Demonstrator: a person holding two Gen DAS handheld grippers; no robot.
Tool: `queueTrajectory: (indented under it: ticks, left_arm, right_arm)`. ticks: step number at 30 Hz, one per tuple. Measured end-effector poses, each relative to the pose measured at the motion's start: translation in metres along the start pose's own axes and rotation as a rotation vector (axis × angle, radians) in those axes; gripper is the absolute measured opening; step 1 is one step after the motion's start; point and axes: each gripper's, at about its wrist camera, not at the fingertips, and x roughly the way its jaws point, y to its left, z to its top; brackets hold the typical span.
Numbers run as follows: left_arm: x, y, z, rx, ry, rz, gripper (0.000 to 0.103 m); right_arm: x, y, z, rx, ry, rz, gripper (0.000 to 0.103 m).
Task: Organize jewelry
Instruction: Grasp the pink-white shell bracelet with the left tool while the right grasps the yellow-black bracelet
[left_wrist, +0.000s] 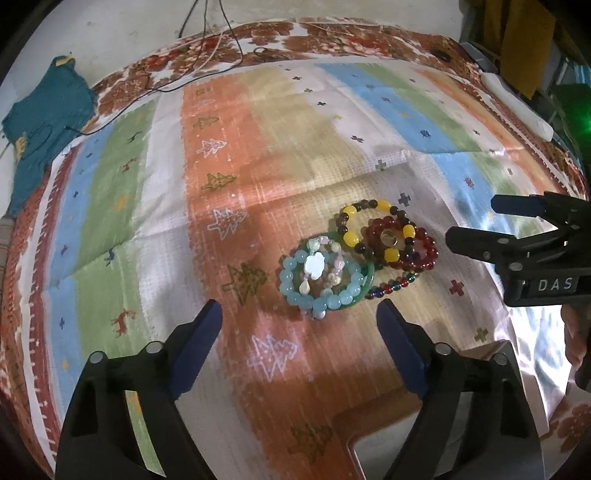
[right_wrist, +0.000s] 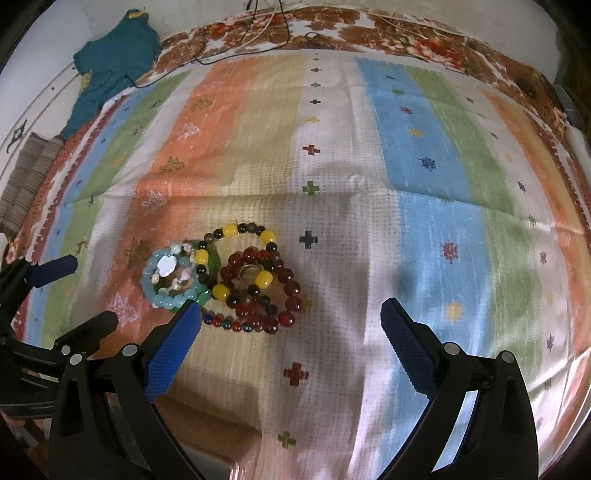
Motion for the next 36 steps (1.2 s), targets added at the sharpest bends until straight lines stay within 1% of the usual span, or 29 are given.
queueTrajectory:
  ticks: [2,3,4,5,6,7,13,17,19,21,24,26,28,29,31,32,33,35,36]
  left_arm:
    - [0.006,0.0,0.003,0.008,0.011,0.001,0.076]
    - [0.008,0.0,0.004,0.01,0.019,-0.003,0.071]
    - [0.011,0.0,0.005,0.013,0.027,-0.01,0.068]
    - [0.013,0.0,0.006,0.019,0.03,-0.011,0.068]
    - [0.015,0.0,0.007,0.023,0.031,-0.01,0.068]
    - [0.016,0.0,0.009,0.027,0.031,-0.012,0.068]
    - [0.025,-0.002,0.017,0.029,0.038,-0.034,0.063]
    - [0.032,-0.007,0.021,0.055,0.048,-0.033,0.059]
    - [0.035,-0.009,0.023,0.065,0.051,-0.037,0.053]
    - [0.038,-0.011,0.025,0.073,0.055,-0.042,0.05]
    - [0.044,-0.015,0.027,0.089,0.063,-0.043,0.043]
    - [0.051,-0.016,0.028,0.094,0.071,-0.043,0.04]
    - [0.055,-0.016,0.028,0.094,0.074,-0.041,0.035]
    - [0.056,-0.017,0.028,0.098,0.076,-0.043,0.035]
    - [0.058,-0.019,0.027,0.109,0.075,-0.037,0.032]
    - [0.059,-0.019,0.027,0.111,0.074,-0.04,0.03]
    - [0.06,-0.018,0.026,0.109,0.074,-0.042,0.028]
    - [0.063,-0.017,0.026,0.102,0.076,-0.035,0.025]
    - [0.064,-0.017,0.026,0.099,0.08,-0.036,0.022]
  right_arm:
    - [0.006,0.002,0.004,-0.007,0.008,-0.015,0.098]
    - [0.009,0.002,0.005,-0.007,0.013,-0.014,0.098]
    - [0.01,0.002,0.006,-0.007,0.016,-0.017,0.098]
    - [0.012,0.002,0.007,-0.008,0.018,-0.02,0.097]
    - [0.014,0.003,0.009,-0.011,0.023,-0.023,0.088]
    - [0.017,0.003,0.01,-0.009,0.031,-0.023,0.083]
    - [0.029,0.004,0.016,-0.011,0.042,-0.03,0.083]
    - [0.038,0.007,0.018,-0.027,0.059,-0.033,0.083]
    - [0.042,0.009,0.02,-0.036,0.066,-0.034,0.073]
    - [0.045,0.009,0.022,-0.04,0.073,-0.035,0.07]
    - [0.047,0.009,0.025,-0.036,0.067,-0.03,0.069]
    - [0.051,0.01,0.027,-0.038,0.07,-0.03,0.065]
    - [0.055,0.011,0.028,-0.041,0.082,-0.027,0.057]
    - [0.057,0.011,0.028,-0.043,0.085,-0.027,0.056]
    - [0.061,0.012,0.028,-0.05,0.091,-0.031,0.047]
    - [0.063,0.013,0.028,-0.053,0.092,-0.033,0.045]
    - [0.064,0.013,0.028,-0.055,0.089,-0.034,0.04]
    - [0.065,0.011,0.028,-0.041,0.084,-0.018,0.035]
    - [0.066,0.011,0.028,-0.037,0.087,-0.009,0.031]
